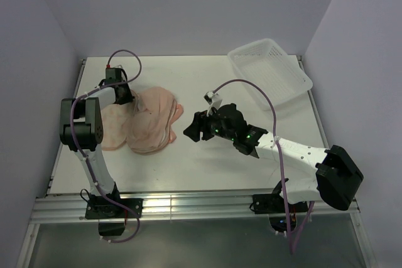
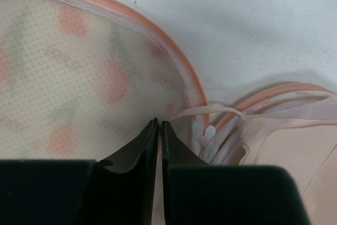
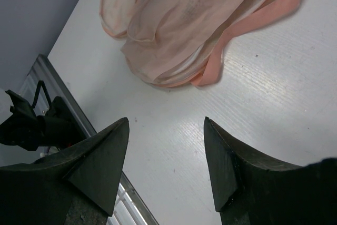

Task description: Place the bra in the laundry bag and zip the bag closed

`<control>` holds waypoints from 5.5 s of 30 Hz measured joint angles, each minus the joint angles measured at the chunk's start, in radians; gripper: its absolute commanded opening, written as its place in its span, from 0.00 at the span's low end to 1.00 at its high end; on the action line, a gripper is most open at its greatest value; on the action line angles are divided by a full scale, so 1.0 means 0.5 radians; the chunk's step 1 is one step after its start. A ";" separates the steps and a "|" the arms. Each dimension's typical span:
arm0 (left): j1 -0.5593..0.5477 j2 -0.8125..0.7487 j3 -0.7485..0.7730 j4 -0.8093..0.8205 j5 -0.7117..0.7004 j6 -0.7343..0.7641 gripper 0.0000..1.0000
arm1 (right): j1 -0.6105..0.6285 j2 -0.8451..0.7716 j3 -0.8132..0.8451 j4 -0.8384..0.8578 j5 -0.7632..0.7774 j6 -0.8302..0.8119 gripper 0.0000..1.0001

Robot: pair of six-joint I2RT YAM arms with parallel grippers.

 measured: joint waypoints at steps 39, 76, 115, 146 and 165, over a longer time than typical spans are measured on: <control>-0.162 -0.089 -0.069 -0.024 -0.127 -0.008 0.34 | 0.000 0.072 0.000 0.000 0.010 0.000 0.66; -0.162 -0.236 -0.063 -0.072 -0.233 0.016 0.00 | 0.000 0.104 0.000 0.000 -0.002 -0.001 0.66; 0.494 -1.093 -0.613 -0.336 -0.401 -0.407 0.47 | 0.031 0.121 0.000 0.002 0.030 -0.007 0.66; 0.864 -0.785 -0.841 -0.333 0.031 -0.041 0.00 | 0.093 0.132 -0.001 0.018 0.054 -0.005 0.59; 0.476 -1.911 -0.896 -0.336 0.189 -0.290 0.00 | 0.085 0.797 0.217 -0.018 0.347 0.117 0.53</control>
